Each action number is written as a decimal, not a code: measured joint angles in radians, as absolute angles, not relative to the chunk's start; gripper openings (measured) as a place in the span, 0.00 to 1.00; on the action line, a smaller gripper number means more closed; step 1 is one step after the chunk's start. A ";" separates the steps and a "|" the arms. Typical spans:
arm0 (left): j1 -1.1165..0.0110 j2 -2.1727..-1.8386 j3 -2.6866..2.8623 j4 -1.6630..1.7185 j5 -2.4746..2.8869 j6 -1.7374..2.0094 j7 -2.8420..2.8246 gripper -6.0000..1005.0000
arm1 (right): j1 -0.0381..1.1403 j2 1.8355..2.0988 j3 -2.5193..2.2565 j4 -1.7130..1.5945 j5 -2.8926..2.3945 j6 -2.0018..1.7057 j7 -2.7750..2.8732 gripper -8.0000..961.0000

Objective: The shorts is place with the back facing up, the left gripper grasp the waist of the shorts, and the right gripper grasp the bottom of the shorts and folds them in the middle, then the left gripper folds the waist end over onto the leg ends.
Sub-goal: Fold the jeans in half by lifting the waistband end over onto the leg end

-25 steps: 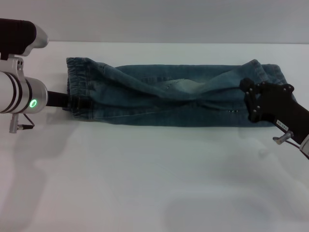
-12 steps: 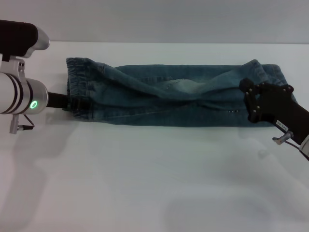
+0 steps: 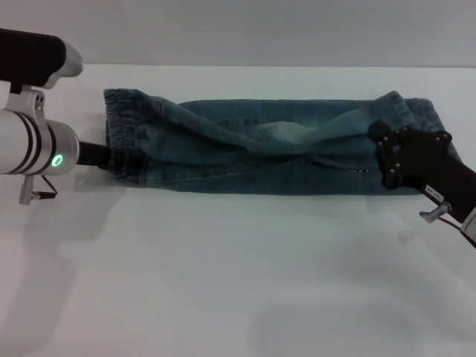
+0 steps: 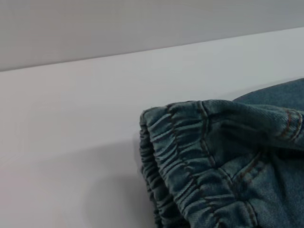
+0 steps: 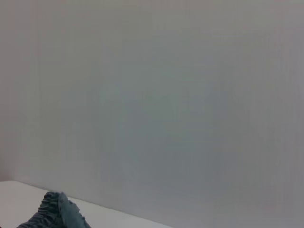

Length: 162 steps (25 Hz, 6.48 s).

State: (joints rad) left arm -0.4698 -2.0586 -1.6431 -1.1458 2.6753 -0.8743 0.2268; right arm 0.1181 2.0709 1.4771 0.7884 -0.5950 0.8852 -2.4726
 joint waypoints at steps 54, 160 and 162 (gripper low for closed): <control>-0.341 -2.062 -1.591 -1.418 2.666 -0.833 0.264 0.01 | 0.139 2.066 1.492 0.785 -0.618 0.877 -2.360 0.01; -0.246 -2.058 -1.409 -1.954 2.665 -0.857 0.277 0.01 | 0.693 2.090 1.035 0.565 -0.399 0.405 -2.201 0.01; -0.246 -2.058 -1.409 -1.954 2.665 -0.857 0.277 0.01 | 0.668 2.087 1.062 0.580 -0.399 0.396 -2.210 0.01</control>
